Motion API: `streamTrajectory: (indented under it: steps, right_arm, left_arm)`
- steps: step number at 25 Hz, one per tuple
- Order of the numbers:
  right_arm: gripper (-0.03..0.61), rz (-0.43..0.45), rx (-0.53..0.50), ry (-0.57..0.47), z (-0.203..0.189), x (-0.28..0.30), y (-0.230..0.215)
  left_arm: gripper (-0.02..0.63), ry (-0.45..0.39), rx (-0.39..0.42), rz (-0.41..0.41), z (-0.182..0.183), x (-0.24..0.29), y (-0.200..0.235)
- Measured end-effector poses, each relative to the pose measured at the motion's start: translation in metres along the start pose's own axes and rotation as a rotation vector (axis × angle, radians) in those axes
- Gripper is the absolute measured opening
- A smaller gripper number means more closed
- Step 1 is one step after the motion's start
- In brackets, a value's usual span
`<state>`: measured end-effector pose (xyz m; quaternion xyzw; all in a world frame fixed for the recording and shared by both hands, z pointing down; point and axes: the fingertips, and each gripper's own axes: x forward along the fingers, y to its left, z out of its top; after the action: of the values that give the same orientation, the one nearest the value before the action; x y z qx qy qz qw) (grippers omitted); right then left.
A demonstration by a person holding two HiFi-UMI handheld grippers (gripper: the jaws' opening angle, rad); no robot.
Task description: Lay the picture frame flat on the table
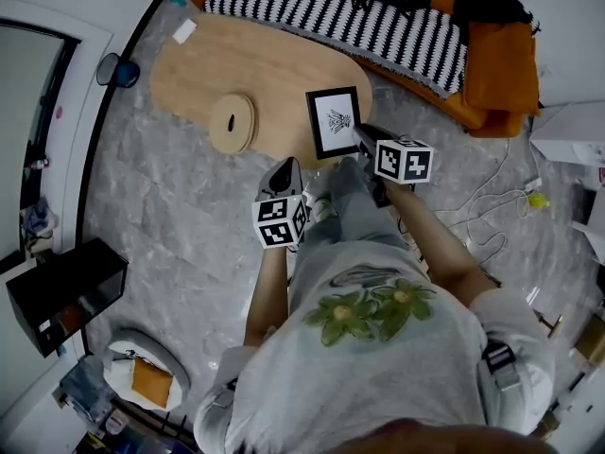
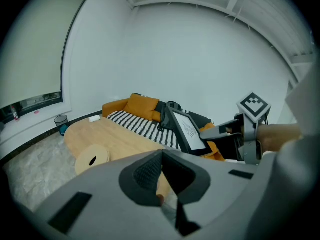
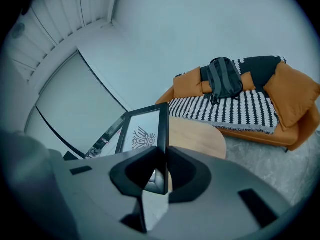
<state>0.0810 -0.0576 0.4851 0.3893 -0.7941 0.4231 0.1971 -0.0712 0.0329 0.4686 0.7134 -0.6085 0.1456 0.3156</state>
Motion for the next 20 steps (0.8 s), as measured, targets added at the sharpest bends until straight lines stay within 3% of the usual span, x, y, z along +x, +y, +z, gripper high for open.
streamTrajectory:
  steps: [20]
  right_arm:
    - [0.074, -0.012, 0.011, 0.003, 0.003, 0.033, -0.005]
  left_arm:
    - [0.015, 0.033, 0.002, -0.015, -0.001, 0.023, 0.018]
